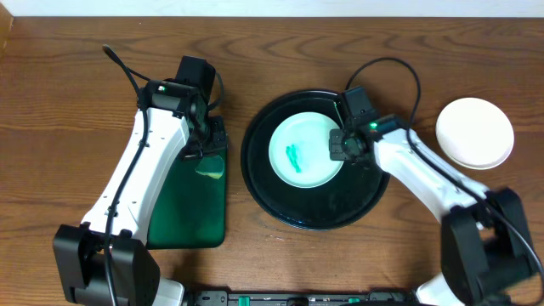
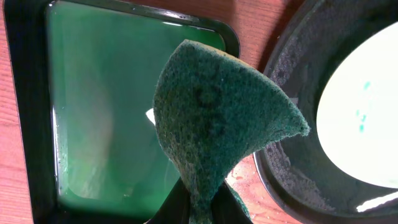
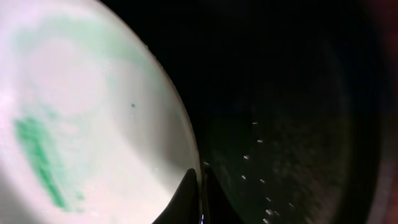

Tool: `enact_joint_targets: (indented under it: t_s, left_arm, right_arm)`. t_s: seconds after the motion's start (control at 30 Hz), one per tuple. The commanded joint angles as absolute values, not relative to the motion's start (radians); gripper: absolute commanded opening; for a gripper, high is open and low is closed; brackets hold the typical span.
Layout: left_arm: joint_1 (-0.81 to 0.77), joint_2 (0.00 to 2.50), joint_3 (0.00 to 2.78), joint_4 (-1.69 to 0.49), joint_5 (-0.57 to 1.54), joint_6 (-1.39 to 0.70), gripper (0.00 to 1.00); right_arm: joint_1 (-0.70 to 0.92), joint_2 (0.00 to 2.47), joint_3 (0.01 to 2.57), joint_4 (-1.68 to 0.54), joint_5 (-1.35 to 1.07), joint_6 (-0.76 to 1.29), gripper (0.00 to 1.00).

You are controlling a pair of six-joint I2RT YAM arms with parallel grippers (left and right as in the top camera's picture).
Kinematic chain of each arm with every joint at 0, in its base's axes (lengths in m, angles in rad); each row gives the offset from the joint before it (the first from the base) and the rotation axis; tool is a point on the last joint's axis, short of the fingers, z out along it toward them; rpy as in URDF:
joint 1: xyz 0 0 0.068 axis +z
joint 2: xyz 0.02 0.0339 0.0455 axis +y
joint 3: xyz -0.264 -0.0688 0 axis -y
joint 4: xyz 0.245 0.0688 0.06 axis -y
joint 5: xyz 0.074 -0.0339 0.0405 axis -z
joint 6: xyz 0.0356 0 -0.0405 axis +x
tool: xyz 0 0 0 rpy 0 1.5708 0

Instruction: Clean dirty plates on tray and stack at the side

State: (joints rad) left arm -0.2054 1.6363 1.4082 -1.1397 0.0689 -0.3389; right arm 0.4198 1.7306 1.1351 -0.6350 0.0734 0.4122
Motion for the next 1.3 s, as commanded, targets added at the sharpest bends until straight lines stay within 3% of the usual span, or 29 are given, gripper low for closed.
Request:
enact_joint_targets:
  t_s: [0.0, 0.67, 0.7, 0.8, 0.83, 0.87, 0.9, 1.0, 1.17, 1.2, 1.27]
  left_arm:
    - [-0.202, 1.64, 1.404, -1.139, 0.068, -0.329, 0.07]
    - [-0.304, 1.641, 1.404, -1.088, 0.068, -0.311, 0.07]
    - [-0.316, 1.641, 1.404, -1.082, 0.068, -0.311, 0.07]
    - [-0.334, 1.64, 1.404, -1.073, 0.068, -0.315, 0.07]
    - [-0.334, 1.641, 1.404, -1.071, 0.068, -0.319, 0.07]
    - [-0.334, 1.641, 1.404, -1.071, 0.068, -0.323, 0.07]
    - [-0.333, 1.64, 1.404, -1.07, 0.068, -0.323, 0.07]
    - [-0.333, 1.64, 1.404, -1.07, 0.068, -0.323, 0.07]
    - [-0.333, 1.64, 1.404, -1.071, 0.068, -0.323, 0.07]
    - [-0.333, 1.64, 1.404, -1.071, 0.068, -0.322, 0.07]
    - [-0.333, 1.641, 1.404, -1.072, 0.068, -0.322, 0.07]
  right_arm:
    - [0.425, 1.716, 1.122, -0.651, 0.152, 0.389, 0.01]
    - [0.436, 1.847, 1.024, -0.542, 0.017, 0.388, 0.01]
    - [0.436, 1.847, 1.024, -0.542, 0.018, 0.388, 0.03]
    - [0.436, 1.847, 1.024, -0.542, 0.017, 0.388, 0.35]
    - [0.436, 1.847, 1.024, -0.54, 0.017, 0.388, 0.34]
    - [0.436, 1.847, 1.024, -0.538, 0.017, 0.388, 0.24]
    - [0.436, 1.848, 1.024, -0.536, 0.009, 0.389, 0.21]
    - [0.436, 1.85, 1.021, -0.521, -0.009, 0.415, 0.34]
    - [0.436, 1.852, 1.008, -0.482, -0.005, 0.523, 0.28]
    - [0.436, 1.851, 1.002, -0.471, -0.005, 0.54, 0.24]
    - [0.436, 1.852, 0.98, -0.445, -0.005, 0.584, 0.01]
